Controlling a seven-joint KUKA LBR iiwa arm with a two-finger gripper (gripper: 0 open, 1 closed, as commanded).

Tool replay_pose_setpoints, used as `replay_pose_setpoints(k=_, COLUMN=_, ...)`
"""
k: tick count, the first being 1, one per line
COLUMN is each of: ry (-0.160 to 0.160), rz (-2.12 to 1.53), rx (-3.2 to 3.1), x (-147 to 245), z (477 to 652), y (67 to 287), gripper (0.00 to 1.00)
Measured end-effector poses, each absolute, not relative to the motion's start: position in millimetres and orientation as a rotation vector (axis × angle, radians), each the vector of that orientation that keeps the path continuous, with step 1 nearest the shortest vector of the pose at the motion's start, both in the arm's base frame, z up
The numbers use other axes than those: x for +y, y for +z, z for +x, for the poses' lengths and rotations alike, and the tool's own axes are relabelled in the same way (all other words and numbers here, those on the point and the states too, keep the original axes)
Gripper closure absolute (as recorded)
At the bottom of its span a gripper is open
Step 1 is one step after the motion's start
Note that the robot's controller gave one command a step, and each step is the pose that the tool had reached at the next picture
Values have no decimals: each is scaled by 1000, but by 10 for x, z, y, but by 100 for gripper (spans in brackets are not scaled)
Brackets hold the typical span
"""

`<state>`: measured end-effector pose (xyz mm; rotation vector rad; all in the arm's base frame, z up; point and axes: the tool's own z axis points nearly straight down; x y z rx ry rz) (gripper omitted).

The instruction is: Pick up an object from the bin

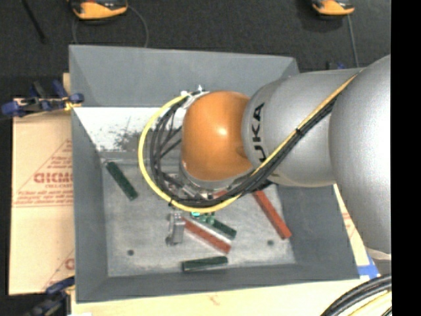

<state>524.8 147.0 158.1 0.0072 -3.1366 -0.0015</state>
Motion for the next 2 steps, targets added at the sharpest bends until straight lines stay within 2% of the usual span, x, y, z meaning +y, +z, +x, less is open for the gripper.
replay_pose_setpoints(k=1, ry=1, rz=80, rx=-3141, x=1097, z=5015, y=686, gripper=0)
replay_pose_setpoints(k=2, ry=1, rz=-25, rx=-3148, x=316, z=5140, y=717, gripper=0)
